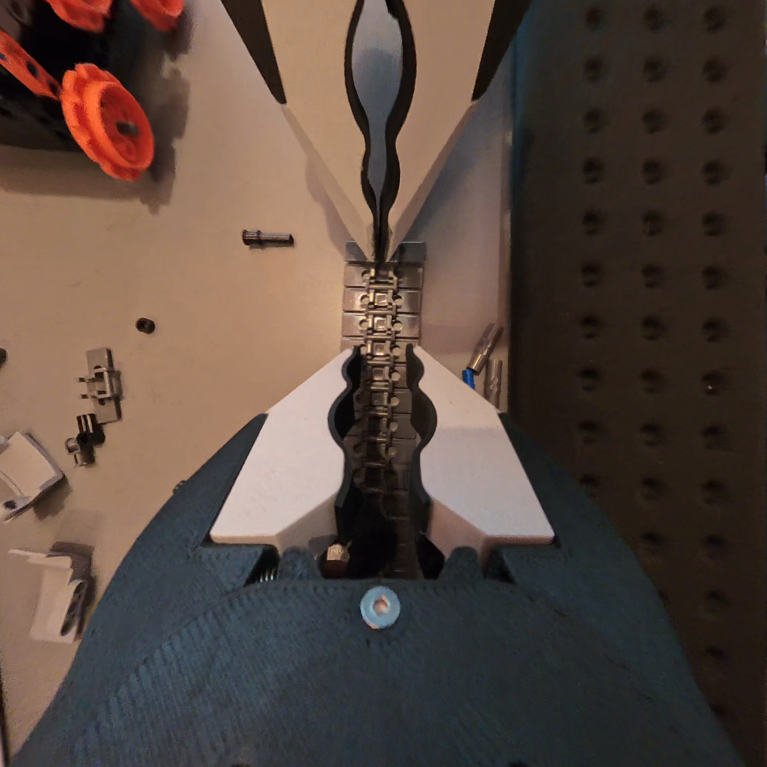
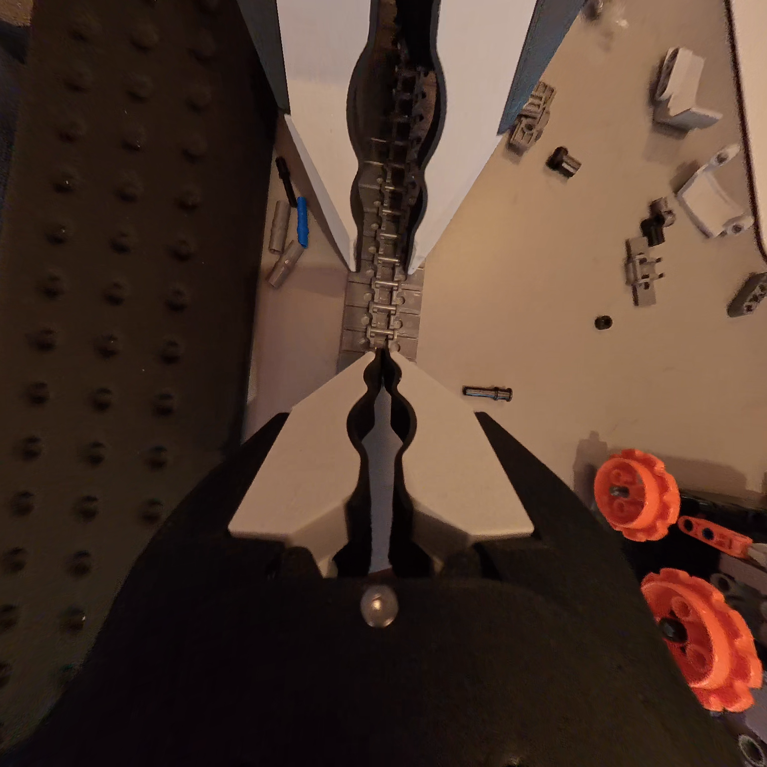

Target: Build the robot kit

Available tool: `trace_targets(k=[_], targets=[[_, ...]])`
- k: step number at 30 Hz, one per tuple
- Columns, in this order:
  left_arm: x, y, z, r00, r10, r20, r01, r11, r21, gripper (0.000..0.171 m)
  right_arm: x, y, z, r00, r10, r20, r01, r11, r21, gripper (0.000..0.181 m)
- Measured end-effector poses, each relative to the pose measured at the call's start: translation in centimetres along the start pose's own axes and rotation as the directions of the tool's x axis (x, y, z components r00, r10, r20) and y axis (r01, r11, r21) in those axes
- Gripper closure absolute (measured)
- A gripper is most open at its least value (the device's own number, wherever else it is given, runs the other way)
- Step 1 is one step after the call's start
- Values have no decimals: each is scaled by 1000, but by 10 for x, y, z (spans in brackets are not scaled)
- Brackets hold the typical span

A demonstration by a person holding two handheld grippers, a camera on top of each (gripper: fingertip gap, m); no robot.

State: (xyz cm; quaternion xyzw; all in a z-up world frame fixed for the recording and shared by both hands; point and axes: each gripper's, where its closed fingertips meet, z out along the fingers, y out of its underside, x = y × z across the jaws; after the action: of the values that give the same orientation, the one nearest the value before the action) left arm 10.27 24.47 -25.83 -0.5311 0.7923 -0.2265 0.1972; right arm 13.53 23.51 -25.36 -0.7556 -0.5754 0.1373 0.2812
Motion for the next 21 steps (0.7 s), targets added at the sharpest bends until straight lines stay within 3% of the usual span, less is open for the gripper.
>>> trace_targets(k=[10,21], targets=[[0,1,1,1000,-14,-20,14,1000,4,151,0,2,1,999,32,26,-29,997,-77,181],[-1,1,2,998,-51,-36,52,998,41,153,-1,4,2,989,92,117,-58,962,-265,181]])
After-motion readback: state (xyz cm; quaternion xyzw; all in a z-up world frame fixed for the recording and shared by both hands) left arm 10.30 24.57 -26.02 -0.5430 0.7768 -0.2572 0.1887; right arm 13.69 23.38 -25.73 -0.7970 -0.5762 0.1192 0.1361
